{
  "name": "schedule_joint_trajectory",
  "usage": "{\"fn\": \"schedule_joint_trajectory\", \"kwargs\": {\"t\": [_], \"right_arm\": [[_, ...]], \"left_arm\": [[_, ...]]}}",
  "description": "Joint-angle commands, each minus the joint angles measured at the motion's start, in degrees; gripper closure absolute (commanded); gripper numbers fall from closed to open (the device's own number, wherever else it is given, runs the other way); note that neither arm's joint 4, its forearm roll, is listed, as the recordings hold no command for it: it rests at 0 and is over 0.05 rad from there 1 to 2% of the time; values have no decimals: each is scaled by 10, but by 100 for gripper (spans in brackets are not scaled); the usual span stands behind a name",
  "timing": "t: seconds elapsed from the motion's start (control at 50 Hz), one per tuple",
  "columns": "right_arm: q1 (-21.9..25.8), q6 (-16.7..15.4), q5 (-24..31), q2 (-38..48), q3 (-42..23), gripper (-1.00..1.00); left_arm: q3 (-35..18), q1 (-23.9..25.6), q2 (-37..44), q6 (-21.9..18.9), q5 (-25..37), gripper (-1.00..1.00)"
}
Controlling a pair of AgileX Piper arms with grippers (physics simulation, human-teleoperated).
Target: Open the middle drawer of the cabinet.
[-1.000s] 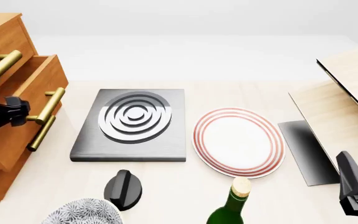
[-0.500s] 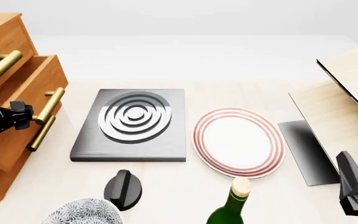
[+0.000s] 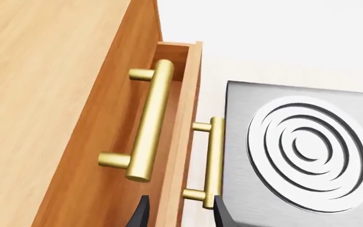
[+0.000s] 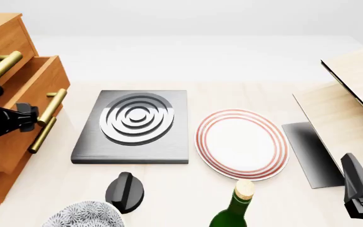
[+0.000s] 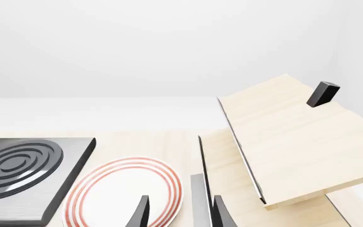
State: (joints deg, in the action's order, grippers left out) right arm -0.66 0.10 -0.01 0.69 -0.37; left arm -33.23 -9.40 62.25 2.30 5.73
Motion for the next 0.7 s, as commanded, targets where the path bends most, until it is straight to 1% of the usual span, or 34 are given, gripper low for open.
{"fn": "schedule_joint_trajectory", "kwargs": {"t": [0.02,0.7], "right_arm": [[2,-1,-1,0,1,-100],[2,-1,-1,0,1,-100]], "left_arm": [[25,21,31,10,-4,-100],[30,65,49,14,-8,-100]]}}
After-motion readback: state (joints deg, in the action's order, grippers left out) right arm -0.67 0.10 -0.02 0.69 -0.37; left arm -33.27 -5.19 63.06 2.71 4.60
